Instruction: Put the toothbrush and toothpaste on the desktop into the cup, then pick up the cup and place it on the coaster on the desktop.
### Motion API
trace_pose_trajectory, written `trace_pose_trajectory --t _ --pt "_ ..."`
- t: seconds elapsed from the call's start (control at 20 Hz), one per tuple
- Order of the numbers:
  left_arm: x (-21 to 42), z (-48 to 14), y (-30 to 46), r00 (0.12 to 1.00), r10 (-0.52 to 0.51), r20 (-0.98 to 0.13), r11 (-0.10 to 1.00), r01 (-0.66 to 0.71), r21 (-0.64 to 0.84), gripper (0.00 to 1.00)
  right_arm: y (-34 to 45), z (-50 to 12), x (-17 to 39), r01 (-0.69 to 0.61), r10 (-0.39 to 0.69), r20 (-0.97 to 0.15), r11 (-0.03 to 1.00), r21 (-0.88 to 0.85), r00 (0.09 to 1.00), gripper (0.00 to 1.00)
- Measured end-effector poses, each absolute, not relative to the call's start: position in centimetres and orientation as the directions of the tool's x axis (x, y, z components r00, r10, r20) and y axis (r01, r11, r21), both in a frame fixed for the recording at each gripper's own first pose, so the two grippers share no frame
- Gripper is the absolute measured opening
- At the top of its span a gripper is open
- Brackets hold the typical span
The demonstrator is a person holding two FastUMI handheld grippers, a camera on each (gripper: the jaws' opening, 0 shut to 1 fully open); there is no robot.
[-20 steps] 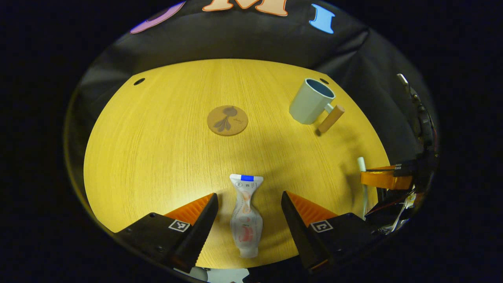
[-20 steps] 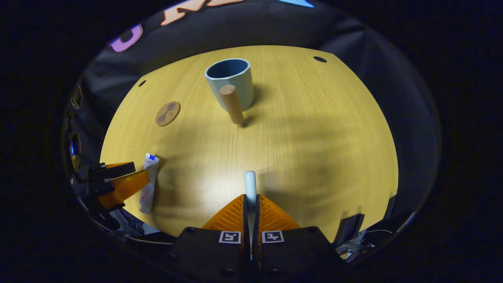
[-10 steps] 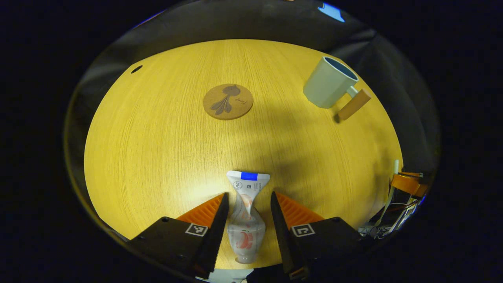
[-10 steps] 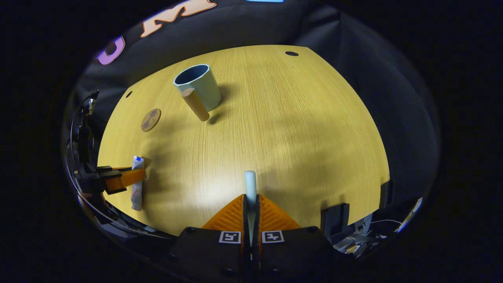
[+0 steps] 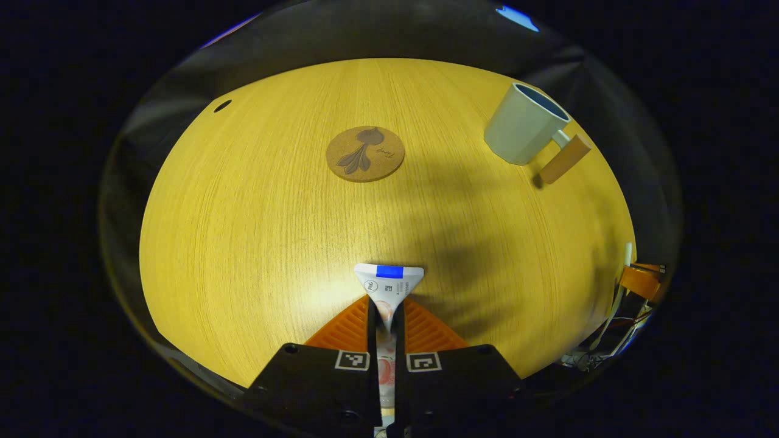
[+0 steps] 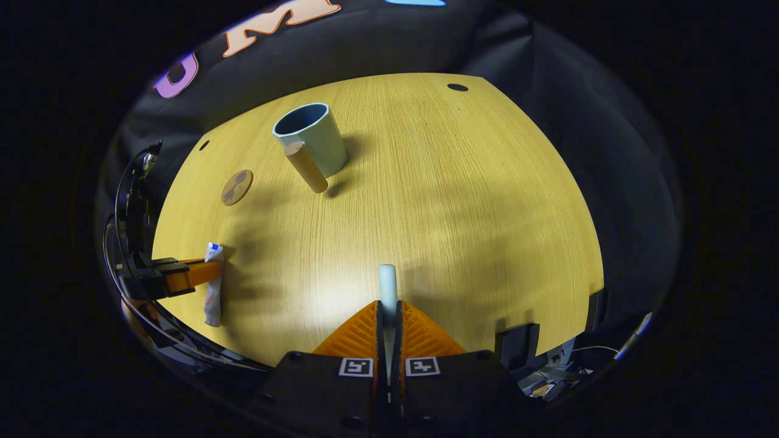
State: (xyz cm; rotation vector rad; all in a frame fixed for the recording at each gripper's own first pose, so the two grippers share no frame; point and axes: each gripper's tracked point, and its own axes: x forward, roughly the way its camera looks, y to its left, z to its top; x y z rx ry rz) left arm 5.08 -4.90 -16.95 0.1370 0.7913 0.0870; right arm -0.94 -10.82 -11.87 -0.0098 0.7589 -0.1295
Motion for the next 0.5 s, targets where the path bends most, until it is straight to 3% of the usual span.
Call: trace_pose_trajectory --t 0.2,0.5 --pt "5.0 -16.5 -5.3 0.739 0.082 -0.668 0.997 -0.056 0.060 0.04 -10.7 -10.6 0.4 0.121 -0.124 -0.649 0.991 -0.050 0.751 0.05" --pt "3.4 -12.4 -5.6 0.846 0.036 -0.532 0.994 -0.084 -0.067 0.02 -10.5 -4.3 3.9 0.157 -0.126 -0.459 0.987 0.031 0.879 0.05"
